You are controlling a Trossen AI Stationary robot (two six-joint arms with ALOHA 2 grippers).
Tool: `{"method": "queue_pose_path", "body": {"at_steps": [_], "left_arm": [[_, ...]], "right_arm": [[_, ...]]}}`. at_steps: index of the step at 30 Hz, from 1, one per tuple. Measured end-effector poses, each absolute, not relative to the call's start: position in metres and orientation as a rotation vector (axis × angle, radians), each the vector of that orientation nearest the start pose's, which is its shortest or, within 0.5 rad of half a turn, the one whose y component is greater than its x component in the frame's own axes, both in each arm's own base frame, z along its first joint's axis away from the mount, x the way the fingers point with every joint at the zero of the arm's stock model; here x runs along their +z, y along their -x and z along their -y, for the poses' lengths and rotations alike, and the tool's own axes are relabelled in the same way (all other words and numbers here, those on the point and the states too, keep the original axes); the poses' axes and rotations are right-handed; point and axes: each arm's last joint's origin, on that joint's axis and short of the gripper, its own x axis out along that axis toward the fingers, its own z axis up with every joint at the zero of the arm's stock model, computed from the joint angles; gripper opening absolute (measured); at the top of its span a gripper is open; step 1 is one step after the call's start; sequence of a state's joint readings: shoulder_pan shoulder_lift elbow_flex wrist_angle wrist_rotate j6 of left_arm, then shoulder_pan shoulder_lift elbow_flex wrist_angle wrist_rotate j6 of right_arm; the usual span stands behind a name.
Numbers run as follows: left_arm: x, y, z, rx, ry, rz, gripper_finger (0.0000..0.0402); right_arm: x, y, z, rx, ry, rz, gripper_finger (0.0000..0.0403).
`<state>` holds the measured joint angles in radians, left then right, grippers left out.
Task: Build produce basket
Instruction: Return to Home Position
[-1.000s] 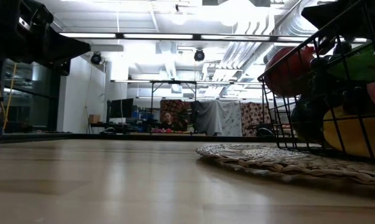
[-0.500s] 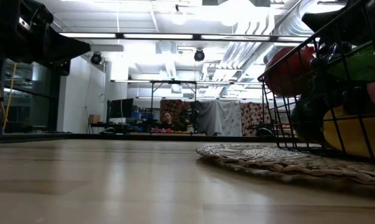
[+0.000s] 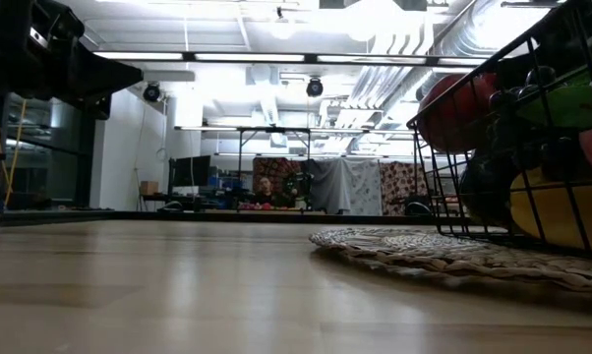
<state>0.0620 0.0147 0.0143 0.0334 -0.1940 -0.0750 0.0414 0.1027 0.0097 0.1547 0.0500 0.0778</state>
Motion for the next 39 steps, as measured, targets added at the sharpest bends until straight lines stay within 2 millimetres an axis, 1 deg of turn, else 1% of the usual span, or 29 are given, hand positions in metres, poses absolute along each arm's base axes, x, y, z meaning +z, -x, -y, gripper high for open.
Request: {"method": "queue_pose_path", "body": {"at_steps": [4,10,16,19,23,32,39], "left_arm": [[0.1705,-0.0966,-0.0116,0.255,0.077,0.043,0.0003],[0.1705,-0.0965,-0.0119,0.266,0.077,0.044,0.0003],[0.1705,-0.0966,-0.0117,0.258,0.077,0.043,0.0003],[0.1705,-0.0966,-0.0116,0.256,0.077,0.043,0.0003],[0.1705,-0.0966,-0.0116,0.256,0.077,0.043,0.0003],[0.1705,-0.0966,-0.0116,0.255,0.077,0.043,0.0003],[0.1705,-0.0966,-0.0116,0.255,0.077,0.043,0.0003]], "right_arm": [[0.1735,-0.1033,-0.0035,0.017,-0.098,0.061,0.0012],[0.1775,-0.1027,-0.0074,0.153,-0.064,0.096,0.0012],[0.1733,-0.103,-0.0074,0.154,-0.121,0.047,0.0012],[0.1711,-0.1031,-0.0074,0.151,-0.099,0.025,0.0012],[0.1724,-0.1031,-0.0073,0.149,-0.061,0.042,0.0012],[0.1724,-0.1032,-0.0068,0.131,-0.072,0.039,0.0012],[0.1726,-0.1031,-0.0068,0.129,-0.047,0.041,0.0012]]}}
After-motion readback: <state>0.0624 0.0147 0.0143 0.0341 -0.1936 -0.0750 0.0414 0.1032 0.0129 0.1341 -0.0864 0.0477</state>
